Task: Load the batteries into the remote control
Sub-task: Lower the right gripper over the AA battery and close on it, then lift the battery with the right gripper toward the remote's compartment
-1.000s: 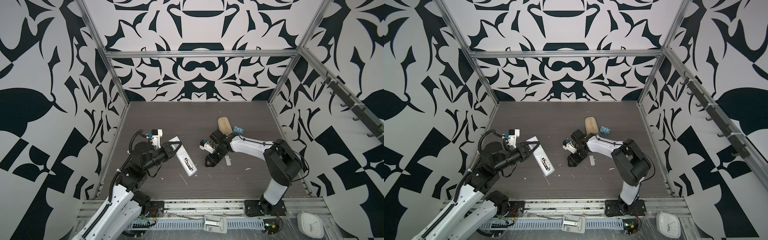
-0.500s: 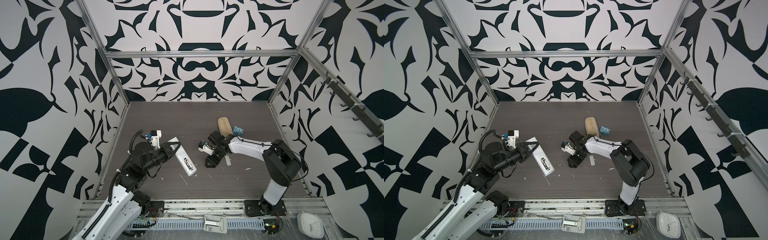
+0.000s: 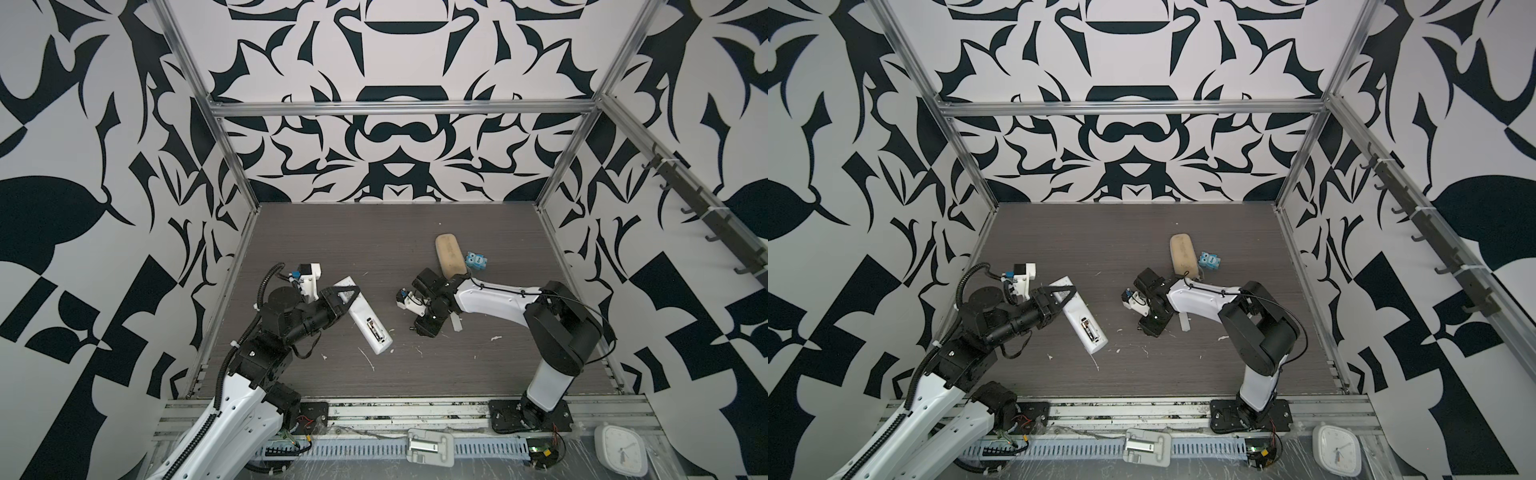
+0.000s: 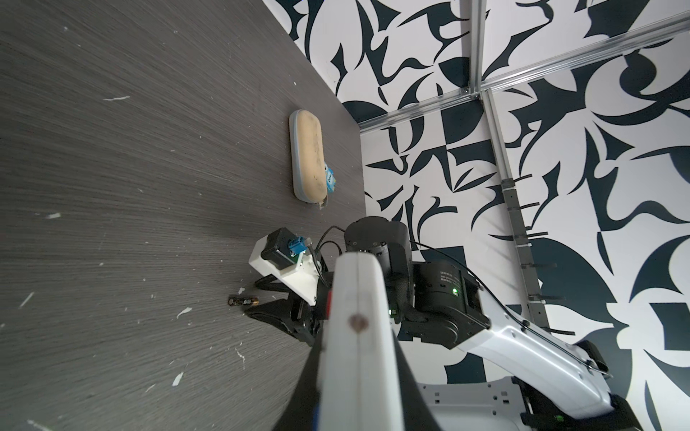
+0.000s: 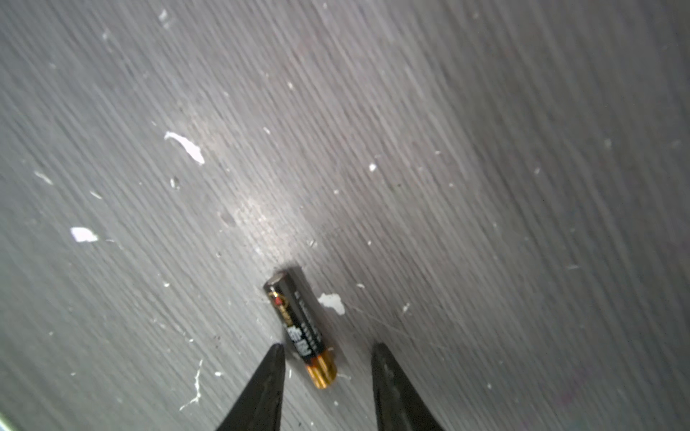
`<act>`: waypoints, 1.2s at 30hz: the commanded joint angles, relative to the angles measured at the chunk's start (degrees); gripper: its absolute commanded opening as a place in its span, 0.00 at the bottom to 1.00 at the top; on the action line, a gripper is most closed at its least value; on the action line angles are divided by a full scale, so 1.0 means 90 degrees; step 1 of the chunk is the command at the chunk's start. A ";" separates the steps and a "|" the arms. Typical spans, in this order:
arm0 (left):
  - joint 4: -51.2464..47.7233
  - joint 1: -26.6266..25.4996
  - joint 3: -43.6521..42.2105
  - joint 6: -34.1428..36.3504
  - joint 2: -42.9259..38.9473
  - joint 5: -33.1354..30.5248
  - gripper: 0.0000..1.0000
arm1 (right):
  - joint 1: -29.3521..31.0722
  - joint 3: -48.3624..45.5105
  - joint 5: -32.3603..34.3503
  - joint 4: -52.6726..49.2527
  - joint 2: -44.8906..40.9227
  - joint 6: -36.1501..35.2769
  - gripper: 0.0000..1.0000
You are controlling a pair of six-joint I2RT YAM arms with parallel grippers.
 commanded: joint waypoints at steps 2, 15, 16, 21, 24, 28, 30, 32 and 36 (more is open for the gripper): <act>-0.0132 0.0028 -0.0014 0.0054 -0.0059 0.0021 0.00 | 0.0190 0.0019 0.0242 -0.0064 0.0014 -0.0110 0.40; -0.0486 0.0028 0.0029 0.0138 -0.0213 -0.0063 0.00 | 0.0451 0.0091 0.0699 -0.0204 0.0238 -0.0223 0.24; -0.0459 0.0031 0.0025 0.0135 -0.0188 -0.0043 0.00 | 0.0458 0.0115 0.0706 -0.0229 0.0286 -0.0227 0.23; -0.0287 0.0026 0.0016 0.0108 -0.0081 -0.0044 0.00 | 0.0521 0.0093 0.0862 -0.0256 0.0373 -0.0248 0.17; -0.0214 0.0026 0.0022 0.0102 -0.0047 -0.0048 0.00 | 0.0533 0.0041 0.0872 -0.0212 0.0326 -0.0248 0.15; -0.0212 0.0030 -0.0014 0.0107 -0.0063 -0.0077 0.00 | 0.0526 -0.0043 0.0892 -0.0147 0.0266 -0.0262 0.11; -0.0192 0.0029 -0.0033 0.0107 -0.0087 -0.0095 0.00 | 0.0529 -0.0092 0.0865 -0.0110 0.0242 -0.0266 0.08; -0.0182 0.0027 -0.0043 0.0110 -0.0120 -0.0142 0.00 | 0.0527 -0.0126 0.0826 -0.0091 0.0222 -0.0249 0.02; -0.0106 0.0023 -0.0014 0.0111 -0.0085 -0.0175 0.00 | 0.0531 -0.0152 0.0765 -0.0056 0.0168 -0.0242 0.00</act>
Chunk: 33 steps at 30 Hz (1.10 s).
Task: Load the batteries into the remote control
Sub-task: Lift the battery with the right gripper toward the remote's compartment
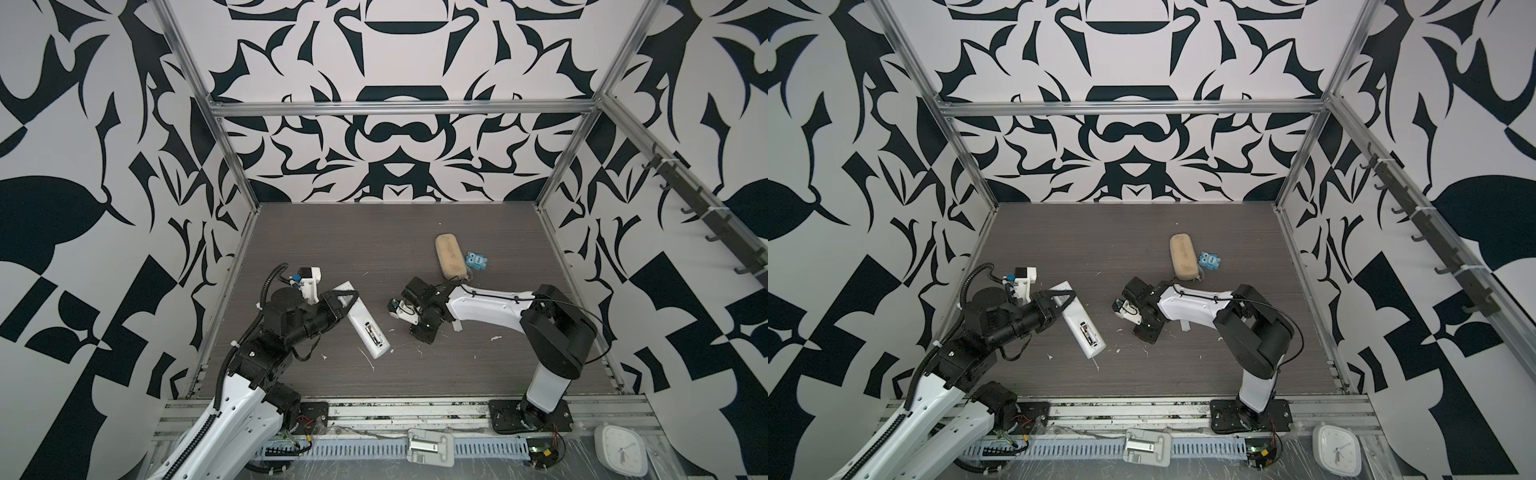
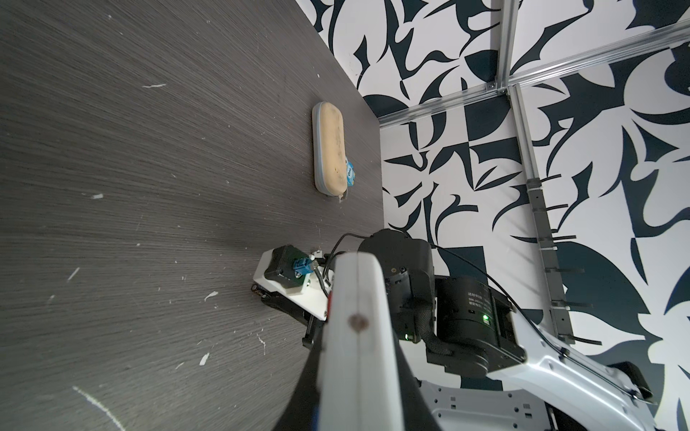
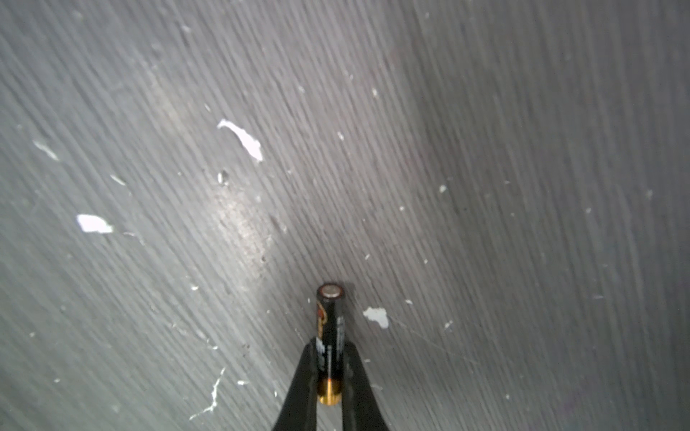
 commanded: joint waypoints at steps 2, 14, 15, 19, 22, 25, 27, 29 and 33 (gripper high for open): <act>0.0278 0.0031 0.0020 0.0001 -0.0034 -0.0070 0.00 | 0.0009 -0.0231 0.0111 0.0024 0.0066 -0.0012 0.00; 0.0263 0.0031 -0.0054 0.0031 -0.0346 -0.0345 0.00 | -0.0012 -0.0294 -0.0112 0.0252 -0.0539 0.0392 0.00; 0.0328 0.0027 -0.0083 0.0053 -0.0334 -0.0355 0.00 | -0.0012 -0.0270 -0.0130 0.0210 -0.0629 0.0517 0.00; 0.0819 0.0027 -0.0288 0.0073 -0.0240 -0.0418 0.00 | -0.0032 -0.0122 -0.0186 -0.0020 -0.1054 0.1065 0.00; 0.1486 0.0027 -0.0557 0.0014 -0.0134 -0.0469 0.00 | -0.0039 0.0308 -0.0265 -0.0631 -0.1304 0.1404 0.00; 0.1914 0.0026 -0.0702 0.0024 0.0019 -0.0444 0.00 | -0.0041 0.0953 -0.0284 -0.1346 -0.1545 0.1582 0.00; 0.2098 0.0025 -0.0731 0.0140 0.0055 -0.0397 0.00 | -0.0046 0.1448 -0.0285 -0.1791 -0.1674 0.1644 0.00; 0.2230 0.0030 -0.0787 0.0219 0.0039 -0.0453 0.00 | -0.0039 0.1944 -0.0349 -0.2290 -0.1693 0.1685 0.00; 0.2396 0.0023 -0.0824 0.0534 0.0039 -0.0650 0.00 | -0.0041 0.2917 -0.0508 -0.3145 -0.1638 0.1768 0.00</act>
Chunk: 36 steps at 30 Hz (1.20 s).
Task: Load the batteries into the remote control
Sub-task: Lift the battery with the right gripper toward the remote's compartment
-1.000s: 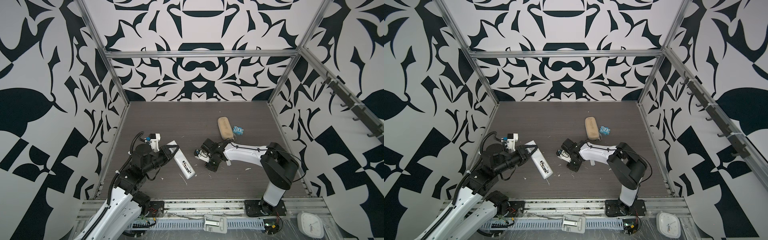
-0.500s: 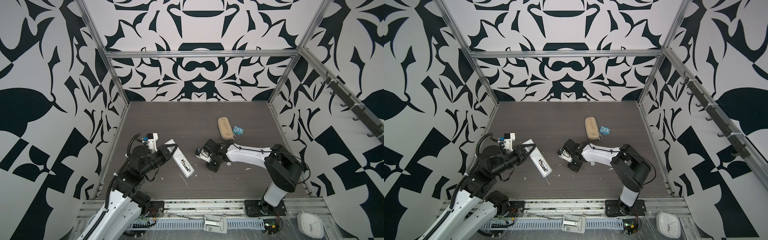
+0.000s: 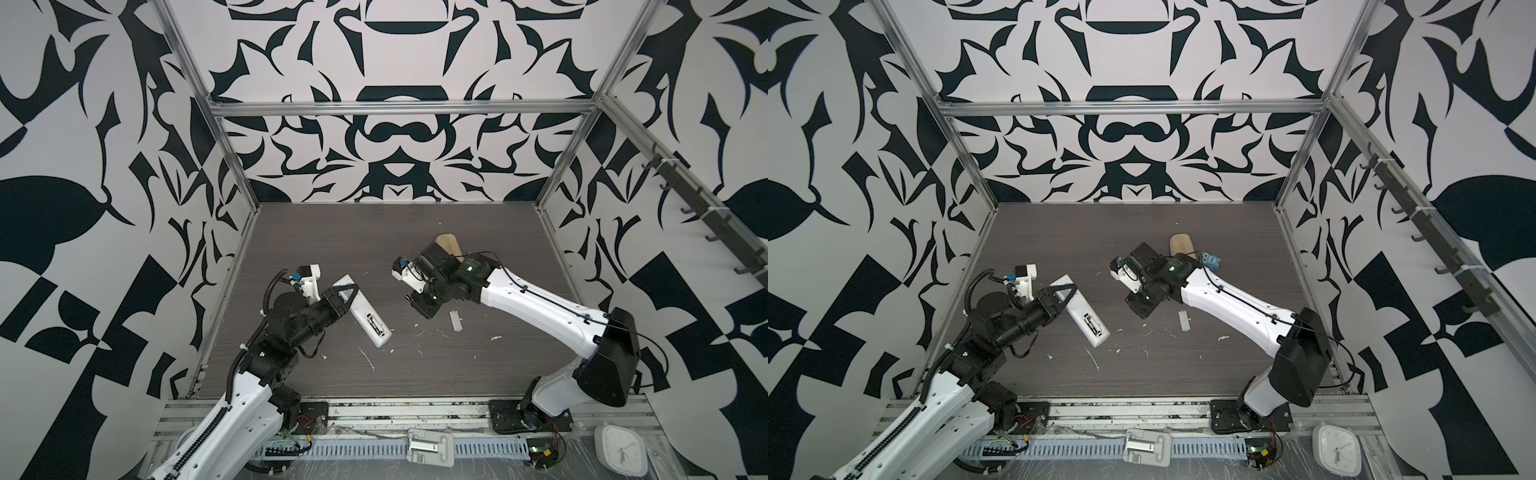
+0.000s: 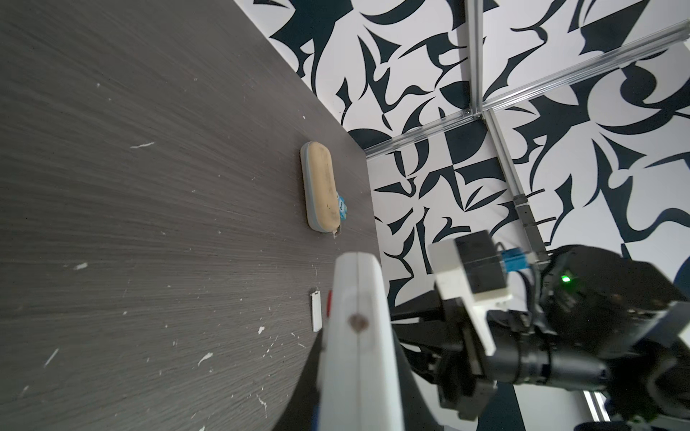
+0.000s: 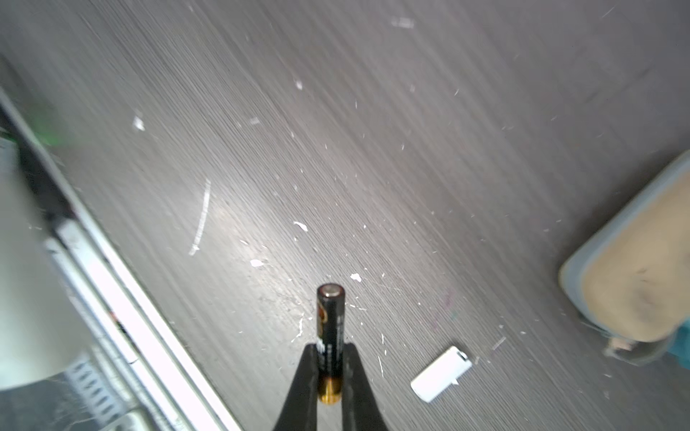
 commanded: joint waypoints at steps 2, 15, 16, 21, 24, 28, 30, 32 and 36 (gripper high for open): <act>0.0718 0.0030 -0.0041 0.0388 0.0012 -0.0199 0.00 | -0.0027 0.0986 -0.0266 -0.1357 -0.0030 0.0192 0.00; 0.1675 0.0031 0.0252 0.0742 0.0955 -0.0256 0.00 | 0.0013 0.3154 -0.0681 -0.2872 0.0804 0.0089 0.00; 0.1730 0.0026 0.0273 0.0749 0.0996 -0.0241 0.00 | 0.0014 0.3176 -0.0715 -0.2868 0.0830 0.0078 0.00; 0.1842 0.0023 0.0321 0.0734 0.1102 -0.0167 0.00 | 0.0039 0.3279 -0.0930 -0.2832 0.1050 0.0101 0.00; 0.1837 0.0028 0.0292 0.0702 0.1072 -0.0174 0.00 | 0.0073 0.3288 -0.0986 -0.2821 0.1156 0.0147 0.00; 0.1902 0.0031 0.0209 0.0614 0.0996 -0.0163 0.00 | 0.0099 0.3144 -0.1234 -0.2656 0.1144 0.0306 0.00; 0.1963 0.0029 0.0130 0.0544 0.0950 -0.0211 0.00 | 0.0163 0.3049 -0.1275 -0.2561 0.1139 0.0389 0.00; 0.2009 0.0029 0.0076 0.0467 0.0940 -0.0236 0.00 | 0.0234 0.3047 -0.1265 -0.2524 0.1182 0.0402 0.00; 0.2087 0.0031 0.0010 0.0303 0.0975 -0.0184 0.00 | 0.0360 0.3475 -0.1193 -0.2696 0.1486 0.0391 0.00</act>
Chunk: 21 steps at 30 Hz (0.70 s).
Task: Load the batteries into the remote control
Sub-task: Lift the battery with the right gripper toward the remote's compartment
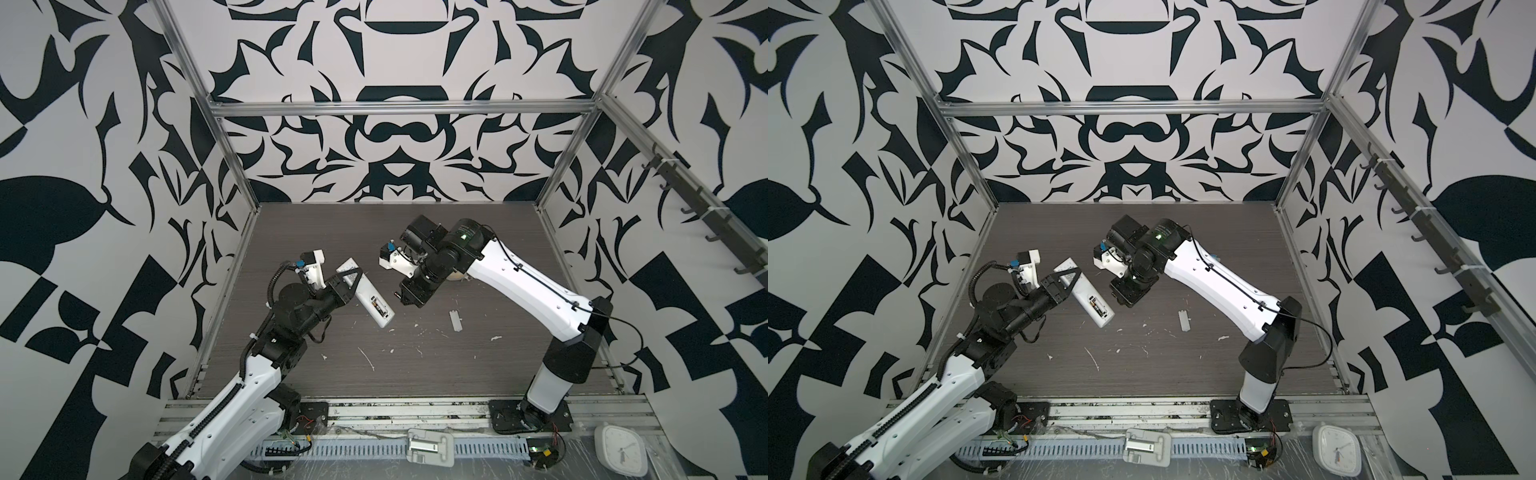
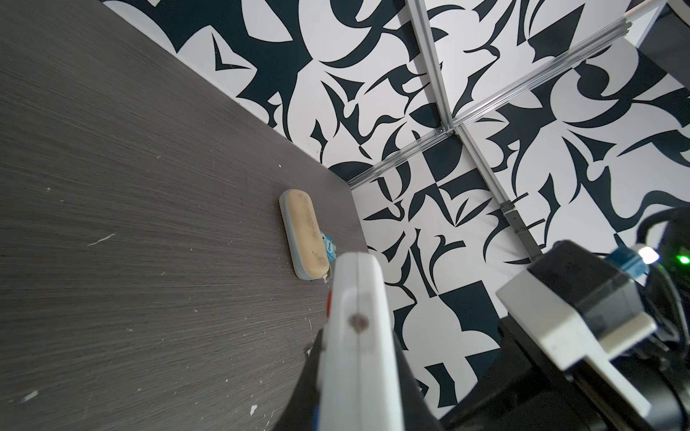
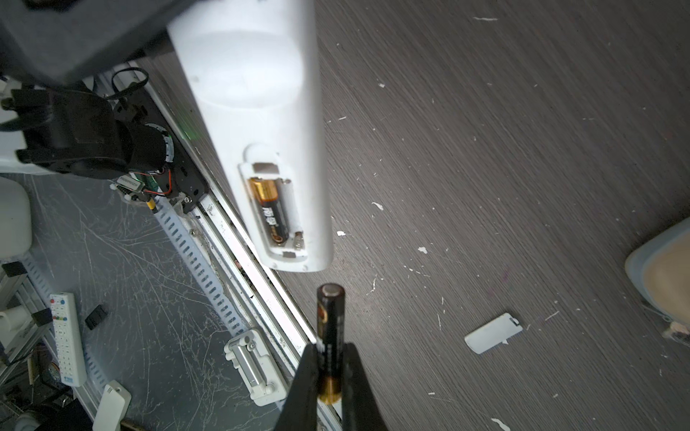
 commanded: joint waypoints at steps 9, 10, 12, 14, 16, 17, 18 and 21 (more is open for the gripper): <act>0.0677 0.0028 -0.0169 -0.0323 -0.0042 0.0012 0.00 | 0.0314 0.0689 0.0092 -0.0242 0.0357 -0.0011 0.00; 0.0714 0.0027 -0.0195 -0.0365 -0.0058 0.0006 0.00 | 0.0324 0.0666 0.0096 -0.0243 0.0370 -0.0028 0.00; 0.0698 0.0031 -0.0215 -0.0390 -0.0082 0.0028 0.00 | 0.0347 0.0605 0.0106 -0.0215 0.0365 -0.0034 0.00; 0.0657 0.0026 -0.0218 -0.0389 -0.0102 0.0018 0.00 | 0.0341 0.0593 0.0087 -0.0188 0.0386 -0.0036 0.00; 0.0665 0.0025 -0.0230 -0.0391 -0.0117 0.0007 0.00 | 0.0347 0.0620 0.0058 -0.0170 0.0414 -0.0026 0.00; 0.0677 0.0029 -0.0226 -0.0387 -0.0108 0.0009 0.00 | 0.0358 0.0633 0.0048 -0.0165 0.0440 -0.0017 0.00; 0.0686 0.0031 -0.0230 -0.0398 -0.0099 0.0005 0.00 | 0.0355 0.0630 0.0048 -0.0164 0.0460 -0.0017 0.00; 0.0752 0.0027 -0.0218 -0.0440 -0.0026 0.0073 0.00 | 0.0363 0.0609 0.0113 -0.0151 0.0512 -0.0009 0.00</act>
